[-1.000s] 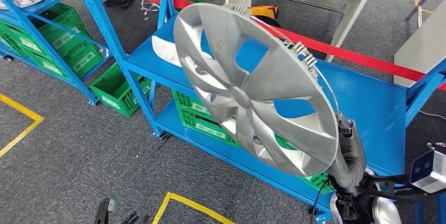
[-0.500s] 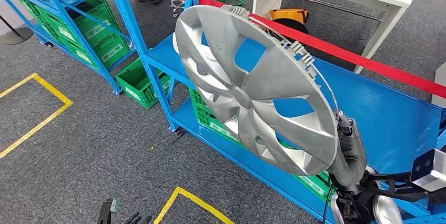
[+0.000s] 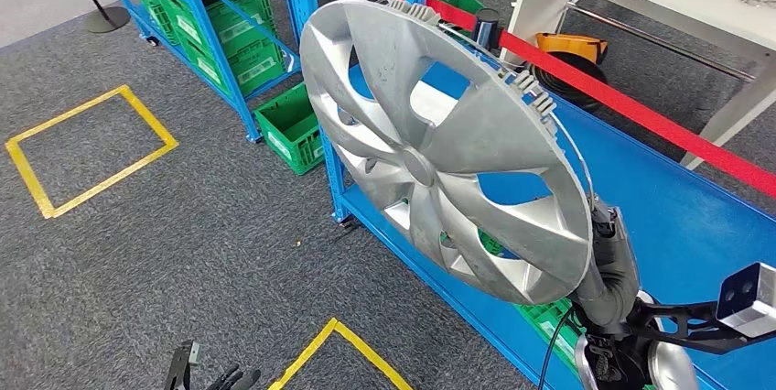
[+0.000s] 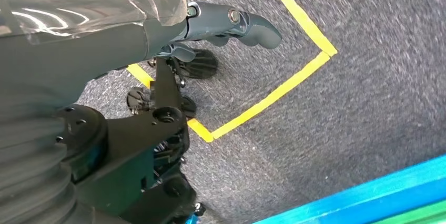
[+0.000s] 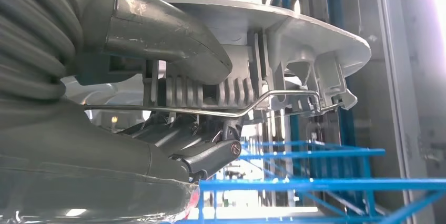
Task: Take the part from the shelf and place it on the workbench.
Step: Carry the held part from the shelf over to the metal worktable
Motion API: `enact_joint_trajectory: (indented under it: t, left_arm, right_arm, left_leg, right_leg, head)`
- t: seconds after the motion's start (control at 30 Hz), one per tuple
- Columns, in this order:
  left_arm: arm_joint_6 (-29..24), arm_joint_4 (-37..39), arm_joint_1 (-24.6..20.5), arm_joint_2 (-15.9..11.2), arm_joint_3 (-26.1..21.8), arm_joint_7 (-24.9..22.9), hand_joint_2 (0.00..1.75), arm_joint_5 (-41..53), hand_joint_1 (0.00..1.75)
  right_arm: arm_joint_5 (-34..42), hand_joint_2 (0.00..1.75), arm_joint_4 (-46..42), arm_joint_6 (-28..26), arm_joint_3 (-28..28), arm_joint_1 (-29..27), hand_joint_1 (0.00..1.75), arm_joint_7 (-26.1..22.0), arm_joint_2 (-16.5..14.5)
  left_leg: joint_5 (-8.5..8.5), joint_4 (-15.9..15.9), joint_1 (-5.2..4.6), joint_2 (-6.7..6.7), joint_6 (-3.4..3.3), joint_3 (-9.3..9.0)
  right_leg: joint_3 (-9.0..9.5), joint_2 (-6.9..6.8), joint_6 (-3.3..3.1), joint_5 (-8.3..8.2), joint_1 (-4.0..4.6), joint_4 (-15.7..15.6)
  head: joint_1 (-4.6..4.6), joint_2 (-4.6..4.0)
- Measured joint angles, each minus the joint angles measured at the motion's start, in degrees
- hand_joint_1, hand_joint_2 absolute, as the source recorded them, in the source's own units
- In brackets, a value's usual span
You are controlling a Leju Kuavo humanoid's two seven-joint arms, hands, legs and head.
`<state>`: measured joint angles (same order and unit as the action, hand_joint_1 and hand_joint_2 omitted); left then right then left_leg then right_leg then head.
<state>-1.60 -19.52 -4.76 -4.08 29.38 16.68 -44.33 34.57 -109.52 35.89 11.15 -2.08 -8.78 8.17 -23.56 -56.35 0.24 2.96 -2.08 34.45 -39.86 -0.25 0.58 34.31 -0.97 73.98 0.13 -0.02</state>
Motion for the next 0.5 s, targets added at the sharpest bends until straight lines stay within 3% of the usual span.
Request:
enact_joint_trajectory:
  t: [0.03, 0.1, 0.17, 0.27, 0.33, 0.4, 0.47, 0.5]
  left_arm:
    - [0.0, 0.01, 0.03, 0.02, 0.0, -0.01, 1.75, 0.0, 0.0]
    - [-0.01, 0.01, 0.04, 0.03, 0.0, -0.03, 1.75, 0.02, 0.0]
    - [-0.02, 0.01, 0.1, -0.05, 0.0, -0.03, 1.75, 0.04, 0.0]
    - [0.02, 0.07, 0.44, -0.26, 0.02, 0.07, 1.75, 0.07, 0.0]
    - [0.07, 0.09, 0.57, -0.36, 0.03, 0.18, 1.75, 0.04, 0.0]
    - [0.09, 0.09, 0.52, -0.44, 0.03, 0.27, 1.75, -0.03, 0.0]
    - [0.12, 0.09, 0.53, -0.4, 0.02, 0.3, 1.75, -0.09, 0.0]
    - [0.14, 0.09, 0.56, -0.37, 0.02, 0.3, 1.75, -0.09, 0.0]
  right_arm:
    - [-0.02, 1.75, 0.03, 0.01, 0.0, 0.0, 1.75, -0.01, 0.05]
    - [-0.05, 1.75, 0.1, 0.06, 0.0, 0.05, 1.75, -0.08, 0.21]
    - [-0.03, 1.75, 0.23, 0.27, 0.03, 0.14, 1.75, -0.2, 0.33]
    - [-0.03, 1.75, 0.34, 0.48, 0.13, 0.35, 1.75, -0.21, 0.34]
    - [-0.1, 1.75, 0.34, 0.48, 0.23, 0.54, 1.75, -0.14, 0.27]
    - [-0.13, 1.75, 0.35, 0.49, 0.37, 0.63, 1.75, -0.09, 0.2]
    - [-0.13, 1.75, 0.39, 0.5, 0.5, 0.77, 1.75, -0.03, 0.16]
    - [-0.13, 1.75, 0.43, 0.5, 0.55, 0.86, 1.75, 0.01, 0.15]
  left_leg:
    - [-0.06, -0.08, 0.03, 0.8, 0.08, -0.06]
    - [-0.35, -0.55, 0.04, 2.26, 0.52, -0.01]
    - [-0.66, -1.14, -0.06, 3.23, 1.07, 0.39]
    - [-0.88, -1.48, 0.05, 3.61, 1.64, 0.88]
    - [-2.44, -3.94, 0.06, 1.44, 2.2, 2.0]
    - [-5.78, -10.83, 0.17, -1.47, 2.73, 5.3]
    - [-8.03, -17.53, 0.38, -2.49, 2.96, 8.82]
    - [-7.74, -18.25, 0.41, -2.61, 2.91, 9.33]
  right_leg:
    - [0.77, 0.13, 0.63, -1.49, -0.13, -2.4]
    - [4.07, 1.35, 1.59, -5.24, -0.48, -10.42]
    - [6.01, 2.37, 1.22, -7.19, -0.57, -14.87]
    - [6.25, 1.74, -0.09, -7.46, -0.44, -15.14]
    - [6.58, 1.08, -0.92, -7.44, -0.59, -15.29]
    - [6.8, 0.36, -1.57, -7.26, -0.4, -15.32]
    - [6.88, -0.43, -1.85, -7.11, -0.12, -15.31]
    - [6.92, -0.8, -1.93, -7.04, 0.0, -15.31]
  head:
    - [0.0, 0.0]
    - [0.02, 0.0]
    - [-0.02, 0.0]
    - [-0.04, 0.0]
    - [-0.15, 0.0]
    - [-0.25, 0.0]
    - [-0.24, 0.0]
    - [-0.25, 0.0]
